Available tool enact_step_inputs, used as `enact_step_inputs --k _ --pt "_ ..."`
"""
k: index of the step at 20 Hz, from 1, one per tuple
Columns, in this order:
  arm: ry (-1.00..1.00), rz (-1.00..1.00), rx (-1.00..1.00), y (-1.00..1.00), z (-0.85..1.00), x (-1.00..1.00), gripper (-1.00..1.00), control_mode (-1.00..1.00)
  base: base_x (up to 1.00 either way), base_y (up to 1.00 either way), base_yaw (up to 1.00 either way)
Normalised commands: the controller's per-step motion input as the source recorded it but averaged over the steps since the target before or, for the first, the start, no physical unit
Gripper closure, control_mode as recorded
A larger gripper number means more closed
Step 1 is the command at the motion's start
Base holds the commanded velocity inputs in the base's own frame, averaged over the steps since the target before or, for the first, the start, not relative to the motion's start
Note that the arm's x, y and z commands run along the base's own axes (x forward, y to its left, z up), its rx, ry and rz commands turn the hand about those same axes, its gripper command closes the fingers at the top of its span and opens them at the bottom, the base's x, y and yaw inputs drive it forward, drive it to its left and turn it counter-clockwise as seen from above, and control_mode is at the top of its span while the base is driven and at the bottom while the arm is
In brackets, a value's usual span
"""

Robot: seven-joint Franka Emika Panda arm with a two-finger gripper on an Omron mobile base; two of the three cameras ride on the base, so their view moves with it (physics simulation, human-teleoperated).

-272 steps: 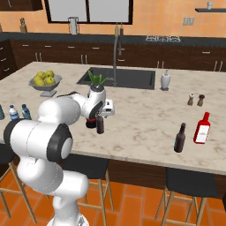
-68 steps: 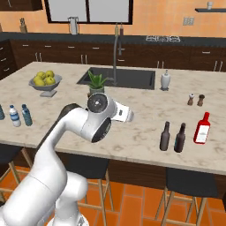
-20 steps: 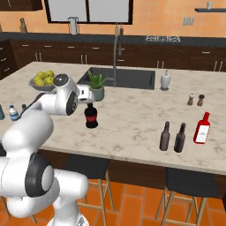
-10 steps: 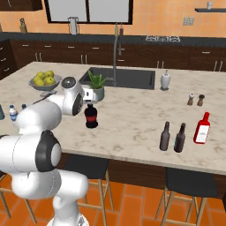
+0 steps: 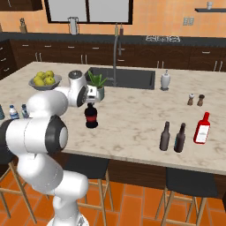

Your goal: Move the plastic bottles in the middle to the plastics group, and the glass bottles in the middle to the glass group.

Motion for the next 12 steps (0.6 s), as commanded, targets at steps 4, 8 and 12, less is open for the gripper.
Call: enact_step_inputs --k 4,8,12 --pt "0.00 0.00 0.00 0.00 -0.36 0.19 -1.00 -1.00 0.00 0.00 0.00" --pt "-0.01 0.00 0.00 0.00 -0.29 0.28 -1.00 -1.00 0.00 0.00 0.00" --pt "0.00 0.00 0.00 0.00 -0.12 0.38 -1.00 -1.00 0.00 0.00 0.00"
